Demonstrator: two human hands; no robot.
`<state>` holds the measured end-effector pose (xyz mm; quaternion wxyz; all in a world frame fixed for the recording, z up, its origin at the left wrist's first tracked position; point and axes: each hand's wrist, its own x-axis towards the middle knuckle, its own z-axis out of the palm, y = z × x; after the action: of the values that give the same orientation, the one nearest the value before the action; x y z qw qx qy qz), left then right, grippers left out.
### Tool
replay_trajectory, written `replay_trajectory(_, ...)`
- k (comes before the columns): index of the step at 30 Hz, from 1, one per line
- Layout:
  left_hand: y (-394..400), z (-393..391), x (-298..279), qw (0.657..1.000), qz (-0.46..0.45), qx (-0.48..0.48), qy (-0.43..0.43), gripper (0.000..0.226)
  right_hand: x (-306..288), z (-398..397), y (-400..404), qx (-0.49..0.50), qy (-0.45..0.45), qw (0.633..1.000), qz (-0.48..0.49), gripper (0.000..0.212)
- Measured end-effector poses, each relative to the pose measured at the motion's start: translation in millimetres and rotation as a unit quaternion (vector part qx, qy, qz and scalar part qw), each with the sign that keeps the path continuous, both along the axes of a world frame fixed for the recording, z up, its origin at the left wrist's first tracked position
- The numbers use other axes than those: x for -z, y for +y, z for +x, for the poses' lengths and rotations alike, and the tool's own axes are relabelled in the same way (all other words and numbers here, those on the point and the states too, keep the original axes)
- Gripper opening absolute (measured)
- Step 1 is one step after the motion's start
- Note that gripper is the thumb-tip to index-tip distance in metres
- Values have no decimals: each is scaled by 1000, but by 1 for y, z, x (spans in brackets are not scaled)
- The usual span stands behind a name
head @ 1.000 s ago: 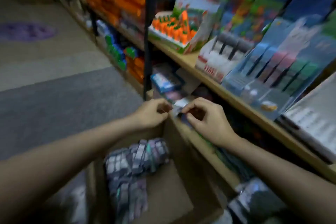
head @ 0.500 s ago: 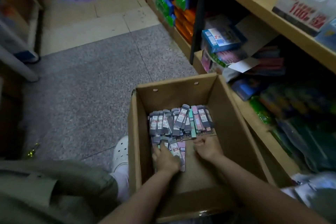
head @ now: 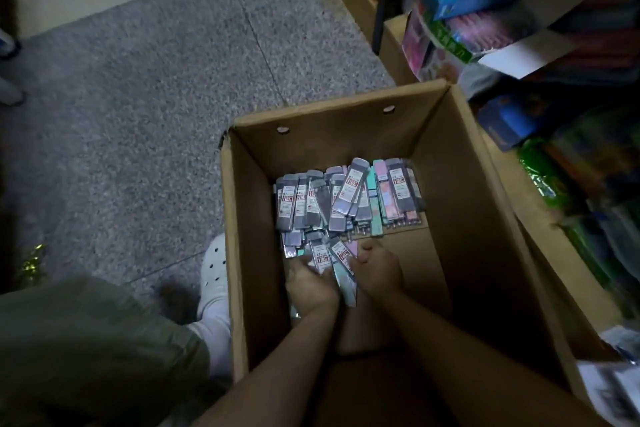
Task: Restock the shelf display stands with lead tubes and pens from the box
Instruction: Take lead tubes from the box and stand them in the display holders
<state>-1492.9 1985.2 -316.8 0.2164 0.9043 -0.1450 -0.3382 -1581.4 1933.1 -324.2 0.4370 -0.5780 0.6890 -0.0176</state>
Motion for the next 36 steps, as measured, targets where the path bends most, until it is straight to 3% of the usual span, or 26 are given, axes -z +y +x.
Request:
replay_trajectory(5,-3,-1,3,1000,2,-22,20,17,9,5,-1,18,-17,1000,0,29)
replay_trajectory(13,8,-2,2,994,7,-90,64,12,11,9,13,16,-61,997,43,41)
replay_trajectory(18,10,-1,5,991,8,-103,89,15,16,8,13,10,-65,995,71,32)
replay_trajectory(27,8,-14,-8,987,-32,-29,152,19,-15,-52,-4,54,0,999,-7,32)
replay_trajectory(31,11,-7,-26,980,-58,35,189,20,-30,-76,-5,66,40,997,-19,17)
replay_trajectory(33,8,-2,-38,975,-75,55,201,26,-39,-81,-9,89,51,994,-23,19)
replay_trajectory(36,-4,7,-58,970,-89,118,190,30,-69,-78,-14,51,44,996,-57,18)
